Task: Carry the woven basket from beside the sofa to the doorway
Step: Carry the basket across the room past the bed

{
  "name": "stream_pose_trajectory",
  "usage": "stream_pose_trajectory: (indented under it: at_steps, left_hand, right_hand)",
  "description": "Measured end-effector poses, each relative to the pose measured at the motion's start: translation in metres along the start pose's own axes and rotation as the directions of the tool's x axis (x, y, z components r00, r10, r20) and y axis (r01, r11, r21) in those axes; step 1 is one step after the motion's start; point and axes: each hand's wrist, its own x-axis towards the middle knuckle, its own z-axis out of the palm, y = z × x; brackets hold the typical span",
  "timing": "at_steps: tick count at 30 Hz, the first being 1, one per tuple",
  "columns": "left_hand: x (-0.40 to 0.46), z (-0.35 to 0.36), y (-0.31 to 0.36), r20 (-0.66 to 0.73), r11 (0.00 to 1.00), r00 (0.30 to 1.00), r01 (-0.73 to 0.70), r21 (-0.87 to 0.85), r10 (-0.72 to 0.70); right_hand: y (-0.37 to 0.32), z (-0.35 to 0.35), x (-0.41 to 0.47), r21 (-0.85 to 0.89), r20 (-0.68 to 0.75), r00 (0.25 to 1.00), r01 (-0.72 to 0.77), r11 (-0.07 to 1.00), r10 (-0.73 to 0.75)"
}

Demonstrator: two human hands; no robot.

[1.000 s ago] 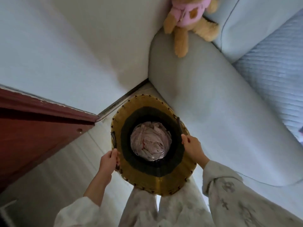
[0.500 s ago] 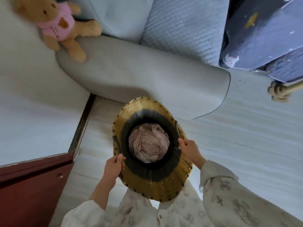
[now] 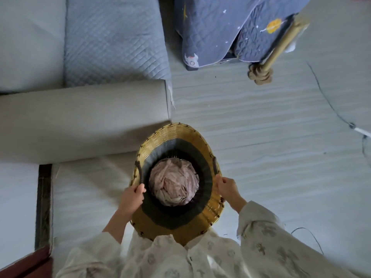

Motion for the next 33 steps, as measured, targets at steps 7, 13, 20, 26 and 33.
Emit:
stream_pose_trajectory:
  at_steps: [7, 13, 20, 26, 33]
  left_hand:
    - [0.002, 0.049, 0.103, 0.038, 0.987, 0.986, -0.160, 0.025, 0.159]
    - [0.008, 0.114, 0.174, 0.160, 0.981, 0.969, -0.193, 0.008, 0.190]
    - [0.047, 0.183, 0.277, 0.296, 0.976, 0.936, -0.212, 0.045, 0.189]
    - [0.076, 0.248, 0.376, 0.309, 0.989, 0.948, -0.109, 0.099, 0.074]
    - [0.083, 0.321, 0.457, 0.254, 0.987, 0.967, -0.036, 0.156, -0.005]
  right_hand:
    - [0.012, -0.088, 0.017, 0.148, -0.132, 0.991, -0.001, 0.989, 0.020]
    - [0.003, -0.167, 0.049, 0.154, -0.299, 0.954, 0.055, 0.987, -0.007]
    - [-0.003, -0.253, 0.095, 0.138, -0.383, 0.922, -0.008, 0.990, 0.061]
    - [-0.026, -0.331, 0.141, 0.170, -0.422, 0.897, -0.060, 0.984, 0.128]
    - [-0.043, -0.428, 0.194, 0.175, -0.434, 0.893, -0.047, 0.983, 0.120]
